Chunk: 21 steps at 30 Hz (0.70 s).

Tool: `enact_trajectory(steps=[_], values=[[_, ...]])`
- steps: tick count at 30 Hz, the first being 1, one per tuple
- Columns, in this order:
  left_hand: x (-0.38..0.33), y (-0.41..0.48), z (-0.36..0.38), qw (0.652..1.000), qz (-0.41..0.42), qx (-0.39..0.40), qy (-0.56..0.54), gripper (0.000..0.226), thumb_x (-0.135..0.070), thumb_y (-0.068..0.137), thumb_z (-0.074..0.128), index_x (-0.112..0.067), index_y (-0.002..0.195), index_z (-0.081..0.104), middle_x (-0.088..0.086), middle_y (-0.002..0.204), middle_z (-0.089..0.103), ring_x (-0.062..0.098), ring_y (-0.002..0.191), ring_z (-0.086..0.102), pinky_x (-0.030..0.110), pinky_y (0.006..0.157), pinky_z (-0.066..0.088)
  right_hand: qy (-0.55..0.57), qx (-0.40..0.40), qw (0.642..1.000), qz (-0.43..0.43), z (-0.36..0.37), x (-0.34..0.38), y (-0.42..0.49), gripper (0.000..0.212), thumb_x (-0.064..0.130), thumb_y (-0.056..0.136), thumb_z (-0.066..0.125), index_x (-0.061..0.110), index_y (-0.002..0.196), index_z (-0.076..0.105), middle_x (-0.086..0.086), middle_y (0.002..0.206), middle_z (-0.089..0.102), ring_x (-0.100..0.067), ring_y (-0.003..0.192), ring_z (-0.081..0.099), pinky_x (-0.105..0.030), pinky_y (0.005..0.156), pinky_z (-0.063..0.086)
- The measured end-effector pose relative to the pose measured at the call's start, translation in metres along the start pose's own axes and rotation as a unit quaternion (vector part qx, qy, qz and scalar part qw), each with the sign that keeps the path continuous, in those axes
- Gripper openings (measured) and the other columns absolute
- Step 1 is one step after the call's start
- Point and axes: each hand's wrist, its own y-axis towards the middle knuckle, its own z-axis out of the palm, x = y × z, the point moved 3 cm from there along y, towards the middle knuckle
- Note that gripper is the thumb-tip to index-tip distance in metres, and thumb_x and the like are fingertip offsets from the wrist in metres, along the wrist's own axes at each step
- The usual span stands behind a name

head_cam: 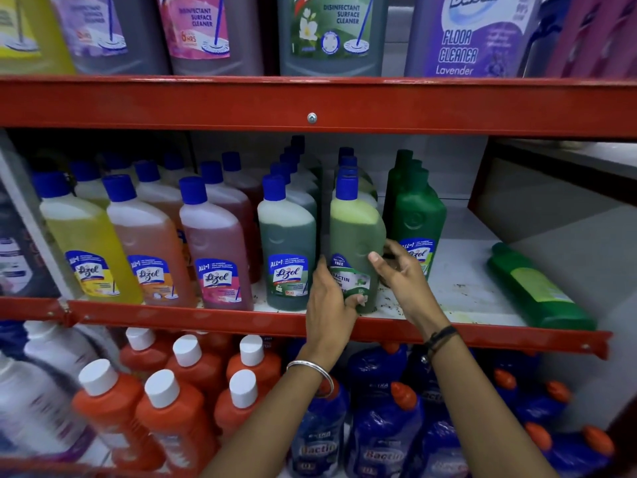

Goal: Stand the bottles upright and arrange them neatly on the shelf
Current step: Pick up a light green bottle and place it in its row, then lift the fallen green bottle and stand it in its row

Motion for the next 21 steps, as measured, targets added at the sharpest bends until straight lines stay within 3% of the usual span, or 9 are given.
enact_trajectory(steps=[4,8,12,15,18,21], values=[[-0.001,-0.006,0.004,0.998,-0.007,-0.057,0.017,0.091,-0.02,0.075,0.074,-0.003,0.142,0.015,0.017,0.148,0.034,0.03,0.137,0.033,0.04,0.11,0.035,0.002,0.003,1.0,0.002,0.0,-0.002,0.002,0.027,0.018,0.091,0.052,0.017,0.118,0.055,-0.003,0.119,0.064,-0.016,0.112,0.061,-0.032,0.097,0.049],[0.001,-0.009,0.008,0.998,-0.002,-0.057,0.022,0.084,-0.016,0.08,0.069,-0.002,0.142,0.015,0.017,0.145,0.033,0.03,0.136,0.033,0.038,0.111,0.034,0.002,-0.041,0.999,-0.007,0.004,-0.004,0.002,0.037,0.02,0.09,0.054,0.004,0.124,0.052,-0.009,0.122,0.063,-0.019,0.113,0.06,-0.035,0.099,0.048],[-0.008,-0.017,0.009,0.995,0.034,-0.092,0.009,0.078,-0.007,0.081,0.064,-0.004,0.142,0.016,0.017,0.147,0.022,0.032,0.137,0.03,0.038,0.11,0.036,-0.032,-0.086,0.996,-0.014,-0.001,-0.004,-0.014,0.036,0.025,0.089,0.057,0.01,0.121,0.055,0.004,0.11,0.063,-0.002,0.098,0.059,-0.013,0.083,0.049],[-0.033,-0.028,0.01,0.969,0.166,-0.182,-0.013,0.059,-0.011,0.085,0.058,-0.009,0.136,0.028,0.006,0.144,0.017,0.031,0.135,0.029,0.046,0.105,0.042,-0.064,-0.125,0.989,-0.036,-0.03,-0.001,-0.029,0.027,0.027,0.089,0.057,0.013,0.111,0.061,0.008,0.099,0.064,0.003,0.093,0.058,-0.002,0.072,0.045],[-0.069,-0.031,0.029,0.955,0.254,-0.146,-0.047,0.044,-0.013,0.087,0.054,-0.014,0.127,0.036,0.0,0.137,0.024,0.025,0.13,0.034,0.041,0.105,0.04,-0.128,-0.168,0.975,-0.064,-0.075,0.001,-0.035,0.015,0.024,0.09,0.056,0.012,0.094,0.065,-0.005,0.095,0.068,-0.007,0.086,0.061,-0.006,0.072,0.045],[-0.105,-0.025,0.064,0.961,0.255,-0.1,-0.048,0.037,-0.01,0.084,0.056,-0.007,0.119,0.044,0.012,0.129,0.04,0.019,0.122,0.031,0.03,0.105,0.029,-0.224,-0.222,0.947,-0.055,-0.133,-0.002,-0.034,0.012,0.018,0.086,0.059,0.01,0.09,0.066,-0.012,0.097,0.067,-0.022,0.092,0.062,-0.028,0.084,0.047]])
